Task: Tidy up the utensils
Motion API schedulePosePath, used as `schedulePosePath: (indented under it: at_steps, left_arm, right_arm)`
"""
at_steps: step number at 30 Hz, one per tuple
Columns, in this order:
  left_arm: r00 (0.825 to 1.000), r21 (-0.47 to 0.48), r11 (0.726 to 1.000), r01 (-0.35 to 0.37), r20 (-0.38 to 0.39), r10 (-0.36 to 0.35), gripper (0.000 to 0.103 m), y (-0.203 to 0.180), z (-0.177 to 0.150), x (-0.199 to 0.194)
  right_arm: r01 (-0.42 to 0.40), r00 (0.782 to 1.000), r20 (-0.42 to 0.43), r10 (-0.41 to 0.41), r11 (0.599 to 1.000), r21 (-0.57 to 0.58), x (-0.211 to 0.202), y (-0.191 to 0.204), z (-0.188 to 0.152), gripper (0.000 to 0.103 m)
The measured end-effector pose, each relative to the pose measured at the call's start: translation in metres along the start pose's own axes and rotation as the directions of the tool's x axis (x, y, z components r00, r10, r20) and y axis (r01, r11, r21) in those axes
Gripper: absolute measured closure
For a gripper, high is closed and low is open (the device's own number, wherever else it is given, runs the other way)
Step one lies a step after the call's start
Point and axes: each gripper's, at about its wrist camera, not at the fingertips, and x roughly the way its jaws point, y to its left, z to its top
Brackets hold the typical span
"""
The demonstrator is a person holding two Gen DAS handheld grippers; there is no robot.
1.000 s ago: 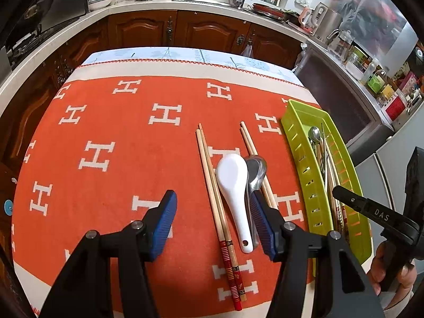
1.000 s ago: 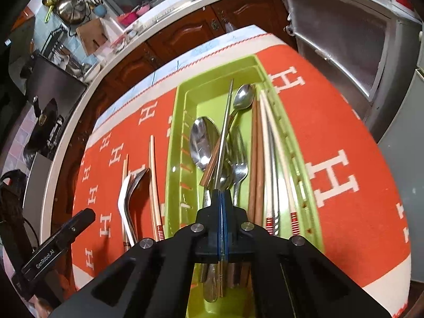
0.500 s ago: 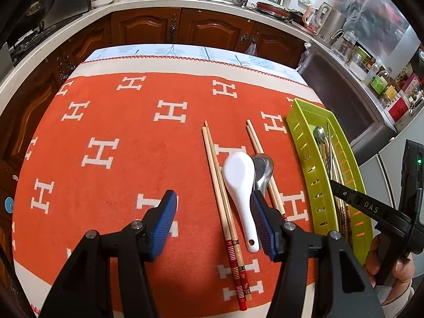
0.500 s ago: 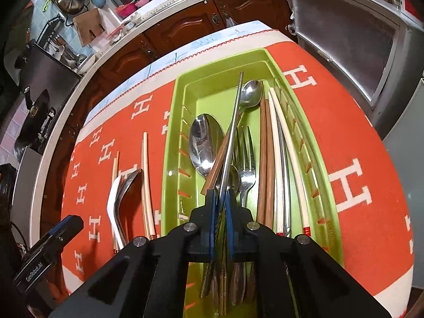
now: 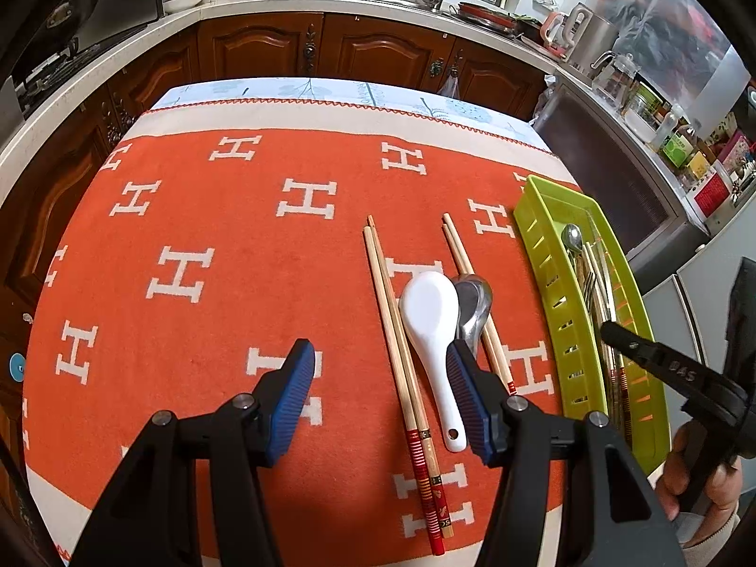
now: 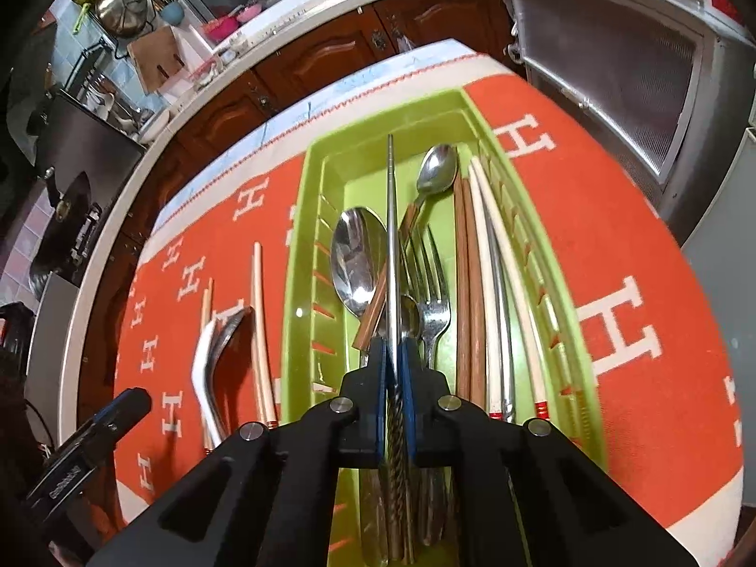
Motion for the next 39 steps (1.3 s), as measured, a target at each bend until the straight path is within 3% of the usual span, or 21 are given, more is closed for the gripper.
schedulePosePath:
  at_steps: [3,9,12,14,18,25,31,39]
  left_arm:
    - [1.0,0.005,1.0,0.001,-0.006,-0.001,0.047,0.0,0.0,0.001]
    - [1.0,0.014,1.0,-0.004,-0.024,0.004,0.047,-0.002,-0.001,0.005]
    - [1.0,0.009,1.0,0.002,-0.031,-0.002,0.047,-0.001,-0.001,0.006]
    - [0.999,0.01,1.0,0.002,-0.041,-0.002,0.047,0.001,-0.002,0.008]
    - [0.997,0.012,1.0,0.007,-0.083,-0.006,0.047,0.004,-0.006,0.016]
    - [0.993,0.015,1.0,-0.003,-0.12,0.004,0.047,0.002,-0.015,0.026]
    - [0.993,0.016,0.998,-0.054,-0.105,0.055,0.047,-0.002,-0.022,0.032]
    - [0.989,0.063,0.991,-0.119,-0.079,0.123,0.047,-0.01,-0.027,0.033]
  right_arm:
    - [0.02,0.999,0.032,-0.02,1.0,-0.003,-0.015,-0.001,0.001,0.097]
    - [0.184,0.983,0.037,-0.181,0.979,-0.091,-0.028,-0.007,0.005,0.097]
    - [0.239,0.971,0.056,-0.234,0.963,-0.127,-0.038,-0.006,0.002,0.085]
    - [0.232,0.972,0.079,-0.223,0.965,-0.122,-0.047,-0.006,0.0,0.074]
    - [0.175,0.982,0.093,-0.164,0.976,-0.129,-0.062,0.007,-0.004,0.074]
    - [-0.017,0.998,0.063,0.029,0.983,-0.183,-0.084,0.046,-0.024,0.073]
    - [-0.049,0.997,0.04,0.062,0.963,-0.264,-0.086,0.083,-0.053,0.073]
    - [-0.068,0.997,0.026,0.077,0.966,-0.249,-0.081,0.082,-0.065,0.073]
